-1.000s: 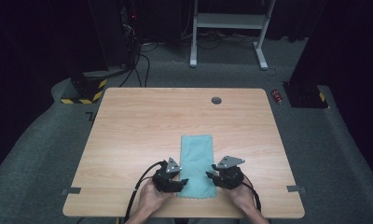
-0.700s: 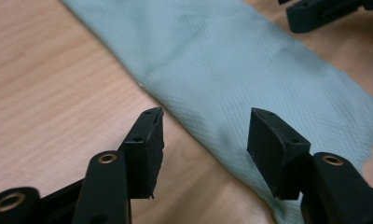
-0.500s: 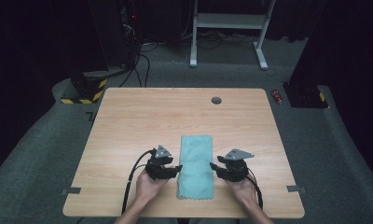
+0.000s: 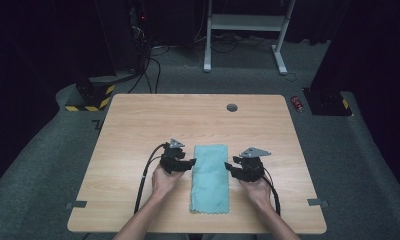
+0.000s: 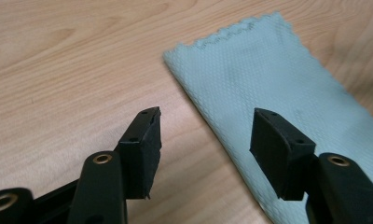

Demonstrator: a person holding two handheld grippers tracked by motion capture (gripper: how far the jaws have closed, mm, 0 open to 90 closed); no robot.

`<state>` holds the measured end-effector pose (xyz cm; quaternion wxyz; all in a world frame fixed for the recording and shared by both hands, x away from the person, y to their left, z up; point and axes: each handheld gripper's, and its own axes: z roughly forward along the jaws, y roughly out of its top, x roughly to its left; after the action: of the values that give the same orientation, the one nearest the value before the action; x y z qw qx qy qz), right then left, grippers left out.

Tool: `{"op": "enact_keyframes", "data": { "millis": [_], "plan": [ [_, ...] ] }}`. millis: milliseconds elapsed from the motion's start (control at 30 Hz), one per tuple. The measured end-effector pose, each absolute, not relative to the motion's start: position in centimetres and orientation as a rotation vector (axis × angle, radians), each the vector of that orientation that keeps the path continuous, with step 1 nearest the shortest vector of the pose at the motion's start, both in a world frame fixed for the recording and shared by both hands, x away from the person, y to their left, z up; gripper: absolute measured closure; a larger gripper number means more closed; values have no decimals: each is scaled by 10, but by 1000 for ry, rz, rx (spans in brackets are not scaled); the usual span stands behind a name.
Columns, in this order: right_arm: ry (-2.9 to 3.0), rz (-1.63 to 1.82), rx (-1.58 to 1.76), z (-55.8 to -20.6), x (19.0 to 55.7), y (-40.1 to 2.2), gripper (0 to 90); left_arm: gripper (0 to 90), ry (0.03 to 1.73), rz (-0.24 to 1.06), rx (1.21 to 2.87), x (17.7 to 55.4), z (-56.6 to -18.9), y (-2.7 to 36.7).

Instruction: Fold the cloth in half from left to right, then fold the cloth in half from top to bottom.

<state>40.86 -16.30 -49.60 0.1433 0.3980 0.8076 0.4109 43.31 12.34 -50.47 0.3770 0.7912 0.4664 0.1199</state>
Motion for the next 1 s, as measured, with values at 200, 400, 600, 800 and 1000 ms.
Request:
{"op": "enact_keyframes", "data": {
  "millis": [200,400,600,800,1000],
  "plan": [
    [2325,1185,1140,-495,418,-162,539,429,1204,302,2012,445,-503,122],
    [2333,1171,1140,-494,423,-163,505,428,1215,298,1972,450,-501,126],
    [2331,1186,1165,-491,425,-161,475,437,1215,312,1982,451,-504,127],
    [2334,1184,1197,-490,433,-162,488,443,1237,277,1982,455,-508,129],
    [2359,1139,1208,-495,444,-160,530,443,1228,294,1979,458,-511,128]
  ]
}}
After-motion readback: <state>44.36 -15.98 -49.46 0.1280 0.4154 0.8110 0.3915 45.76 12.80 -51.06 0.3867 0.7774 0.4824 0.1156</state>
